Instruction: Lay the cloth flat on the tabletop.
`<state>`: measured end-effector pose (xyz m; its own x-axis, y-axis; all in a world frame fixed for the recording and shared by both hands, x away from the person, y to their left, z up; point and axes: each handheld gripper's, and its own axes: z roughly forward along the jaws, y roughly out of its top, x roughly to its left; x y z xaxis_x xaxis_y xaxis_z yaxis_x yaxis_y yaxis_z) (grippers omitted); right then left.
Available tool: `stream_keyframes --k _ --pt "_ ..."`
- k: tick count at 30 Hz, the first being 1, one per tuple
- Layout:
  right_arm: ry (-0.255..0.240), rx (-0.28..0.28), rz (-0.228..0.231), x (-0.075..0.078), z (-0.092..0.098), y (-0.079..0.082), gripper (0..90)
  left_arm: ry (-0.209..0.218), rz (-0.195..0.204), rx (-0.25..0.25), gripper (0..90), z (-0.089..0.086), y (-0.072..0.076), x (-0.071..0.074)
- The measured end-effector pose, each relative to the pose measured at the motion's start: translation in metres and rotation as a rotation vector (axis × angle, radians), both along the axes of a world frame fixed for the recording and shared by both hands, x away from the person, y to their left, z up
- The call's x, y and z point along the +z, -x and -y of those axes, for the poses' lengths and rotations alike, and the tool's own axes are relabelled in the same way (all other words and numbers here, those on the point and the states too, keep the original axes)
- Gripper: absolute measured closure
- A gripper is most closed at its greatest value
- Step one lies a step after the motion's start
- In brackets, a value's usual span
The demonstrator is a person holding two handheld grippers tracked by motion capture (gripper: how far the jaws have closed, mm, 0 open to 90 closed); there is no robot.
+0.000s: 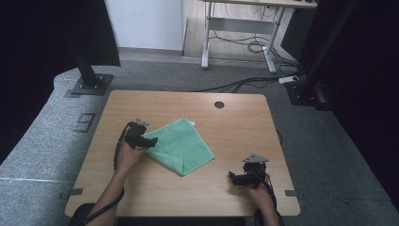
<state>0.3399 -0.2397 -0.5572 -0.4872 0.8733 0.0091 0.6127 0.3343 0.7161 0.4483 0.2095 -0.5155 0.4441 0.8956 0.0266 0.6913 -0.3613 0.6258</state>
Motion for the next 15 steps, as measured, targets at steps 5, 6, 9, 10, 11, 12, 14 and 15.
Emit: stream_keyframes --k 5,6,9,10,11,12,14,15 --pt "0.001 0.001 -0.001 0.0 0.0 0.0 0.0 -0.024 -0.028 0.03 19.3 -0.014 0.005 -0.016" --pt "0.001 0.001 -0.001 0.0 0.0 0.0 0.0 -0.022 -0.028 0.029 19.3 -0.016 0.006 -0.019" --pt "-0.001 0.0 -0.002 0.0 0.0 0.0 0.0 0.018 -0.024 0.03 19.1 -0.02 0.012 -0.021" --pt "-0.002 -0.002 -0.002 0.0 0.0 0.0 0.0 0.027 -0.02 0.028 19.1 -0.02 0.015 -0.022" --pt "-0.002 -0.003 -0.001 0.0 0.0 0.0 0.0 0.034 -0.021 0.023 19.0 -0.02 0.018 -0.023" --pt "-0.001 -0.005 -0.004 0.0 0.0 0.0 0.0 0.036 -0.015 0.019 18.9 -0.02 0.021 -0.023" --pt "-0.001 -0.006 -0.013 0.001 -0.001 0.0 0.0 0.041 -0.005 0.008 18.9 -0.018 0.03 -0.024" --pt "-0.006 -0.009 -0.015 0.002 -0.002 0.0 0.0 0.045 0.0 0.0 18.9 -0.016 0.034 -0.025"
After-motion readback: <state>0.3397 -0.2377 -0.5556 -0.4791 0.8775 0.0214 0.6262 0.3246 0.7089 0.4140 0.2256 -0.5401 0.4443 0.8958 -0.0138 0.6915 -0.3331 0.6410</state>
